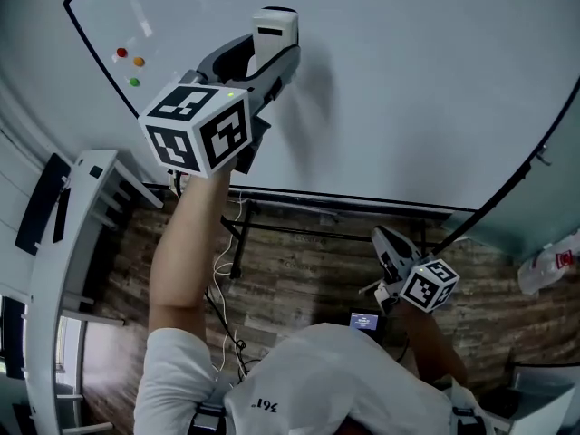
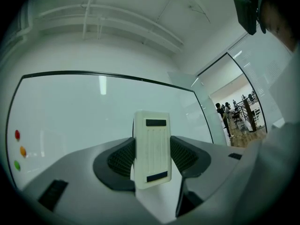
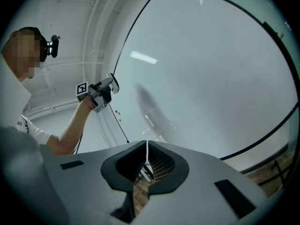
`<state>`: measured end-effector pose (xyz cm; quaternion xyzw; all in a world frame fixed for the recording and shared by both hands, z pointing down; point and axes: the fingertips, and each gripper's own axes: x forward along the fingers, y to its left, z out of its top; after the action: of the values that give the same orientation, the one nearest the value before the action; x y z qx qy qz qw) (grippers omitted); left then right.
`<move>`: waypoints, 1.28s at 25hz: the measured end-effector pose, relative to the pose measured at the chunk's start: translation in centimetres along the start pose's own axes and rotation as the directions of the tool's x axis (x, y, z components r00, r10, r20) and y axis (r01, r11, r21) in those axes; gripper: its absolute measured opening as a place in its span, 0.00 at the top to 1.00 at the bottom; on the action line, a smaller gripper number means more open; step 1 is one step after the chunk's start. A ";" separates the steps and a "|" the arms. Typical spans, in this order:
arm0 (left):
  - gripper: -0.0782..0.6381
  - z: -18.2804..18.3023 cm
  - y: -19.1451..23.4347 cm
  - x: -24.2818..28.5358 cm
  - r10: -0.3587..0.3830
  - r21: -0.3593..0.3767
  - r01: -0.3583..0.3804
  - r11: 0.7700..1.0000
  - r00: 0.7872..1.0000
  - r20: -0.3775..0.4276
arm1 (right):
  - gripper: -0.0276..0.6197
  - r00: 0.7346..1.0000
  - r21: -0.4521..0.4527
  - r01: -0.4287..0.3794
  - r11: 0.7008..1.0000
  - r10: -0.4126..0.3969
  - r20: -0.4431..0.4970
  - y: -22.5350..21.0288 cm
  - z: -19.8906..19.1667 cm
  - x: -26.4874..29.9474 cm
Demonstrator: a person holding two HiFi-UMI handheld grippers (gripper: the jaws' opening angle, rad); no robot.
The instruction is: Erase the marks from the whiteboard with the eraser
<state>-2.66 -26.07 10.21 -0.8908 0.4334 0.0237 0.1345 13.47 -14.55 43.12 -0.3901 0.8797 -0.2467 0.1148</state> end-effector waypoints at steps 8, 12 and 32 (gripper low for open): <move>0.56 -1.4 3.9 -8.4 0.044 -0.060 -0.043 0.997 0.999 0.022 | 0.91 0.998 -0.027 0.052 0.998 -0.051 0.038 4.0 -1.8 -0.3; 0.56 -3.7 5.2 -12.9 0.074 -0.121 -0.069 0.990 0.997 0.036 | 0.91 0.997 -0.032 0.068 0.997 -0.067 0.030 5.8 -3.1 -0.4; 0.56 -14.2 2.1 -23.6 0.096 -0.323 -0.091 0.942 0.995 0.001 | 0.91 0.998 -0.046 0.062 0.997 -0.063 -0.006 10.3 -6.8 -0.6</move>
<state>-20.06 -12.93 27.12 -0.8790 0.4643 0.1079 -0.0107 4.76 -5.87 43.52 -0.4190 0.8729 -0.2314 0.0947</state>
